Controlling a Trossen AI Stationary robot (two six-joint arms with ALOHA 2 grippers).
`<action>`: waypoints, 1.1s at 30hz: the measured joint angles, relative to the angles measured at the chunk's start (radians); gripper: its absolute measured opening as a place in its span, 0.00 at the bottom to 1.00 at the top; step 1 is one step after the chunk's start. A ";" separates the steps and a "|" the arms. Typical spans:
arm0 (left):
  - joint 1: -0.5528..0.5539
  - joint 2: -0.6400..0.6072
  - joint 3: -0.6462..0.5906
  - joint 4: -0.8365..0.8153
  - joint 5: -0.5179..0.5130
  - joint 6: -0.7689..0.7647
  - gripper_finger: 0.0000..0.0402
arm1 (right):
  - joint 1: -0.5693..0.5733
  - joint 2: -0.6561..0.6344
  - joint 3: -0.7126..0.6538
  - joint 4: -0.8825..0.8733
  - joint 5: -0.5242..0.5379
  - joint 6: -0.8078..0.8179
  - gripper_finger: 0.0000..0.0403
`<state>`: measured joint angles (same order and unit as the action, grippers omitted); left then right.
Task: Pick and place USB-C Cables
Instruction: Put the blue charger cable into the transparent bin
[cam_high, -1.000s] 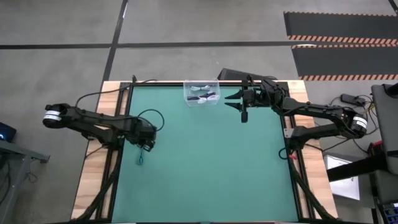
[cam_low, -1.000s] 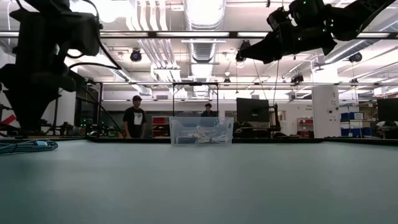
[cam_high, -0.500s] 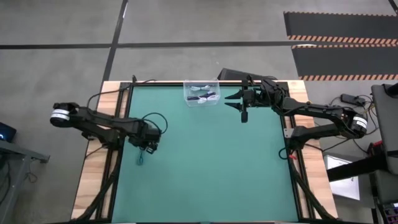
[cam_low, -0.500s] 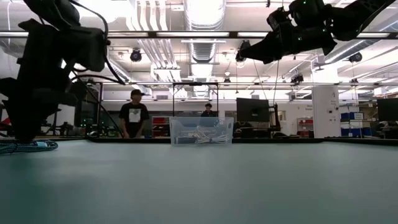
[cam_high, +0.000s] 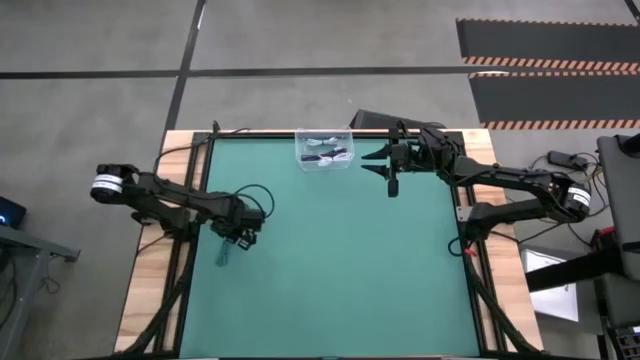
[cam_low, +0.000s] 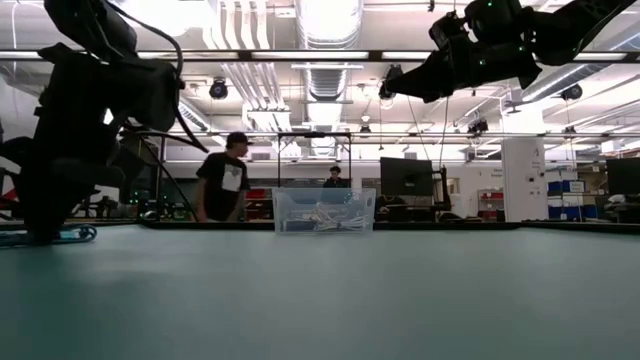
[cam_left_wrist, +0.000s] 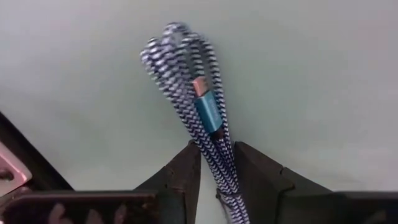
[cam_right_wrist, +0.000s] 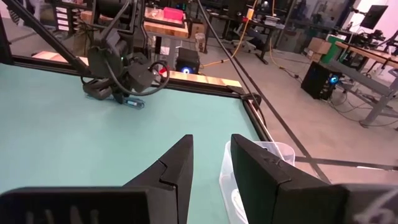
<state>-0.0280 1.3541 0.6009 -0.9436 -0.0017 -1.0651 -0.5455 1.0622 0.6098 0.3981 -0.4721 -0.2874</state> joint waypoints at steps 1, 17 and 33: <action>0.000 0.000 -0.001 0.004 0.000 0.003 0.19 | 0.000 0.000 0.000 0.000 0.000 0.000 0.25; 0.000 -0.036 0.046 0.017 -0.023 0.055 0.03 | 0.000 0.000 0.000 0.000 0.000 0.000 0.25; 0.041 -0.076 0.341 0.192 -0.271 0.494 0.03 | 0.000 0.000 0.000 0.006 0.000 -0.003 0.25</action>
<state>0.0132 1.2781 0.9417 -0.7514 -0.2729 -0.5708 -0.5453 1.0622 0.6094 0.4039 -0.4721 -0.2904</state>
